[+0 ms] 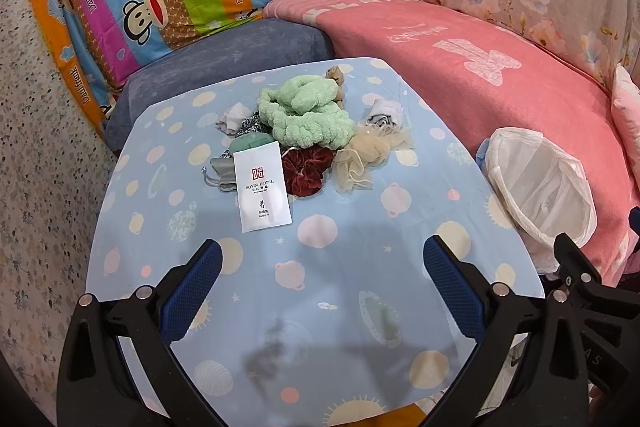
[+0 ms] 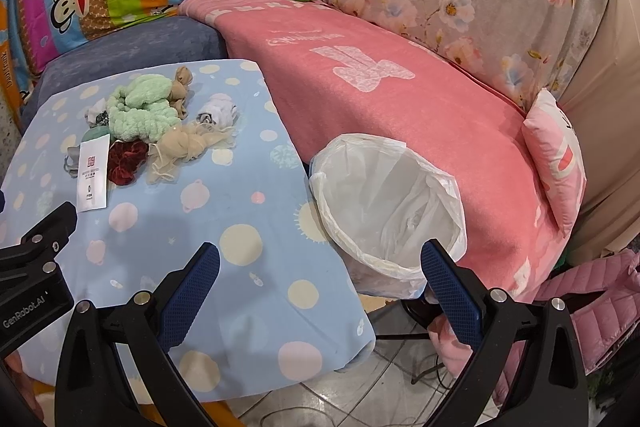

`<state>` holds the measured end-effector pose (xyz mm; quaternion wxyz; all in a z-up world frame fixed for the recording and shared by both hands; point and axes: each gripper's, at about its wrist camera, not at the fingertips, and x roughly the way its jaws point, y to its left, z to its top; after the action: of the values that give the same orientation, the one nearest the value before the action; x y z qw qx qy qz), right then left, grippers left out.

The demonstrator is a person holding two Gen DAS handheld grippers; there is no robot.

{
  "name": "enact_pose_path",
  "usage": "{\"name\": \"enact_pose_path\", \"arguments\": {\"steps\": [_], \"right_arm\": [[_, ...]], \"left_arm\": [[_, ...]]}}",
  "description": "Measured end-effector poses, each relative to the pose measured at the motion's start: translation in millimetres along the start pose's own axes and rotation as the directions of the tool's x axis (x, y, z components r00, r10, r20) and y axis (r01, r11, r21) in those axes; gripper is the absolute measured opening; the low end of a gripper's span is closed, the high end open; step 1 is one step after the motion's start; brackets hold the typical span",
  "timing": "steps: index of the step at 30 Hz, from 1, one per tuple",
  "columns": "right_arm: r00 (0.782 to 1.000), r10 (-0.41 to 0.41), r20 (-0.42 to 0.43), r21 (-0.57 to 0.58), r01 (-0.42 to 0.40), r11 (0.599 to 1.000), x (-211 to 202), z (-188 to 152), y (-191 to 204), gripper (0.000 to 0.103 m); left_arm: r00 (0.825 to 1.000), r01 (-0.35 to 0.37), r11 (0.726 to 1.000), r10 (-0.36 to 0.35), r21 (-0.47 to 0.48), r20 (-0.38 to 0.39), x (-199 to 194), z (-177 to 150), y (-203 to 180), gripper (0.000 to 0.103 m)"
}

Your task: Collect trash

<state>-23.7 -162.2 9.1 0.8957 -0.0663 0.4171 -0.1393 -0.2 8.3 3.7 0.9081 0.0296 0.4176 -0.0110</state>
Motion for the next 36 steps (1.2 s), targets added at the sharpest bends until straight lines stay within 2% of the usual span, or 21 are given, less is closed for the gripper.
{"name": "enact_pose_path", "arguments": {"steps": [18, 27, 34, 36], "right_arm": [[1.0, -0.016, 0.011, 0.011, 0.016, 1.0, 4.9, 4.5, 5.4, 0.096], [1.0, -0.024, 0.015, 0.038, 0.023, 0.999, 14.4, 5.0, 11.1, 0.096], [1.0, -0.019, 0.007, 0.054, 0.019, 0.998, 28.9, 9.6, 27.3, 0.096], [1.0, -0.009, 0.011, 0.057, 0.009, 0.998, 30.9, 12.0, 33.9, 0.096]], "left_arm": [[1.0, -0.008, 1.0, 0.008, -0.022, -0.006, 7.6, 5.2, 6.8, 0.096], [1.0, -0.007, 0.999, 0.006, -0.044, -0.018, 31.9, 10.7, 26.3, 0.096], [0.999, 0.026, 0.996, -0.03, -0.086, -0.04, 61.5, 15.9, 51.6, 0.096], [0.999, 0.002, 0.995, -0.005, -0.103, -0.035, 70.2, 16.7, 59.4, 0.096]]}}
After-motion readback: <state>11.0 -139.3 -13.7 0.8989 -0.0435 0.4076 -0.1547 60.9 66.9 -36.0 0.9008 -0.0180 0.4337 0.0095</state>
